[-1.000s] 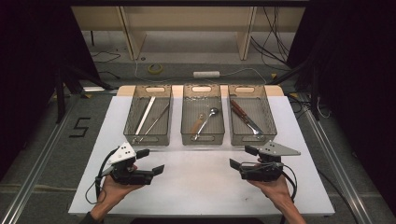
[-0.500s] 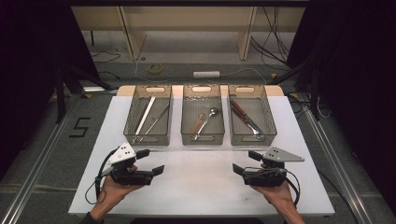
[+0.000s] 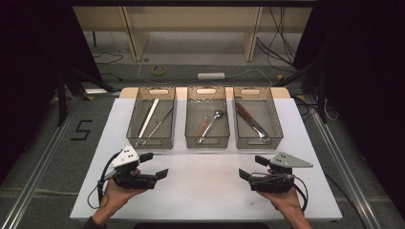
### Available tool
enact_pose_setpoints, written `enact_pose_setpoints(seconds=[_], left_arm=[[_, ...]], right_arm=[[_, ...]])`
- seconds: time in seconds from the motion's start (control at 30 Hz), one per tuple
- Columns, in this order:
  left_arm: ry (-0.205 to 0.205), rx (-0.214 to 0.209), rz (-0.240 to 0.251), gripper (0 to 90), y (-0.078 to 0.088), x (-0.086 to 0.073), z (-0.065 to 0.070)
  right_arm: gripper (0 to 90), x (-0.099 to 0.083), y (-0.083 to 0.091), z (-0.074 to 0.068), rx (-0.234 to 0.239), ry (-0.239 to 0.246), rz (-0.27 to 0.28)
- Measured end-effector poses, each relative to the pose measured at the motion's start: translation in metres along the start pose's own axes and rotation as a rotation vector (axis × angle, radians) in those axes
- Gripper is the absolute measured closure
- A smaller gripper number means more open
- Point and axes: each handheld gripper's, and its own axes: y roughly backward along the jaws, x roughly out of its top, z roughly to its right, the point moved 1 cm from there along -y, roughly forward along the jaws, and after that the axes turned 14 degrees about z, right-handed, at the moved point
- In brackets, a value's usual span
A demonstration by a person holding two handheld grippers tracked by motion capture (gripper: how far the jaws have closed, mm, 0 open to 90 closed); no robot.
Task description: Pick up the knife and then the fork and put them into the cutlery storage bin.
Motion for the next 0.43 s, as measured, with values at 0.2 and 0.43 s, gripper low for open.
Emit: enact_pose_setpoints(seconds=[0.2,0.43], left_arm=[[0.0,0.0,-0.001,15.7,-0.0002,0.0,-0.0001],[0.004,0.001,-0.002,15.7,-0.0005,-0.0003,0.0001]], right_arm=[[17.9,0.0005,0.0001,0.0005,-0.003,-0.001,0.004],[17.9,0.001,0.0004,0.0007,-0.006,0.0,0.003]])
